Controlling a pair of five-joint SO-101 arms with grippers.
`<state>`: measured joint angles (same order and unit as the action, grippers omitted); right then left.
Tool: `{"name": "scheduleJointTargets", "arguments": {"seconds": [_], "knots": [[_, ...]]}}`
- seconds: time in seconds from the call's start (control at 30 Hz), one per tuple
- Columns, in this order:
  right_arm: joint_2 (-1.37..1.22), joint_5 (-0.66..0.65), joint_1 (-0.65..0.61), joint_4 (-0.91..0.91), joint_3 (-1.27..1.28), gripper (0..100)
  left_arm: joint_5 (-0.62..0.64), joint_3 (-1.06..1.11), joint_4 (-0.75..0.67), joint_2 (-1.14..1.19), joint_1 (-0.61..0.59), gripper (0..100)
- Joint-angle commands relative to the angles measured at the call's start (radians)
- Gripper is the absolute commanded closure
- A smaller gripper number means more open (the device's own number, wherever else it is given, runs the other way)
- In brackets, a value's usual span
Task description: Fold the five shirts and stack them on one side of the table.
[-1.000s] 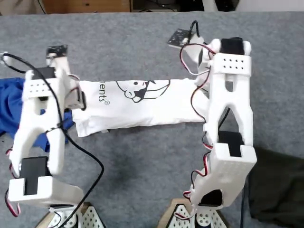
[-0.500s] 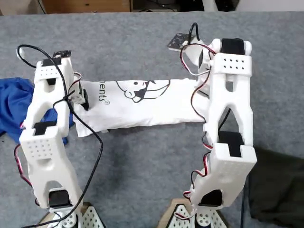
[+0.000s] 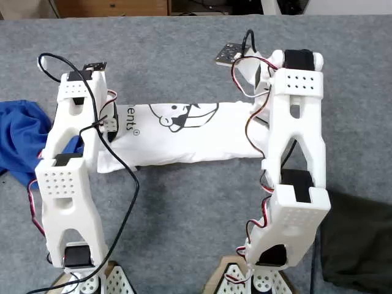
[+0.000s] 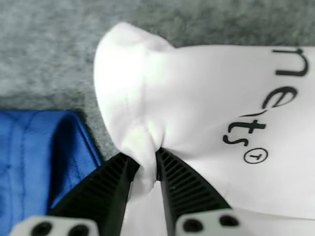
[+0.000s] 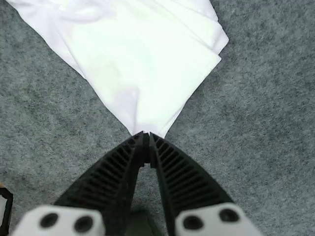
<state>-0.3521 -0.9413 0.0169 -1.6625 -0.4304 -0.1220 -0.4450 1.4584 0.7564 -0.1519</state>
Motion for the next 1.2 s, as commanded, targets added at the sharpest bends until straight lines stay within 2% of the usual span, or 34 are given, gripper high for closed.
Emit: {"name": "scheduleJointTargets", "arguments": {"seconds": [0.0,0.13,0.27,0.43,0.53,0.67,0.8,1.0,1.17], "knots": [[0.076,0.011,-0.012,-0.003,-0.045,99.3,0.009,-0.008,0.003,0.001,-0.003,98],[0.076,0.046,-0.012,0.029,-0.047,99.3,0.011,-0.023,0.015,-0.012,-0.006,98],[0.071,0.245,0.018,0.175,-0.041,99.3,0.003,-0.149,0.143,-0.012,-0.023,98],[0.041,0.575,0.085,0.471,0.056,99.3,0.003,-0.393,0.301,-0.012,-0.031,98],[0.007,0.74,0.143,0.66,0.17,99.3,0.009,-0.479,0.302,-0.025,-0.006,98],[-0.033,0.904,0.219,0.91,0.349,99.3,0.006,-0.45,0.304,-0.125,0.066,98],[-0.035,0.953,0.269,1.057,0.458,99.3,0.005,-0.342,0.304,-0.237,0.181,98],[-0.024,0.957,0.303,1.066,0.458,99.3,0.011,-0.269,0.302,-0.344,0.358,98],[-0.024,0.953,0.32,1.079,0.458,99.3,0.069,-0.344,0.295,-0.363,0.491,98]]}}
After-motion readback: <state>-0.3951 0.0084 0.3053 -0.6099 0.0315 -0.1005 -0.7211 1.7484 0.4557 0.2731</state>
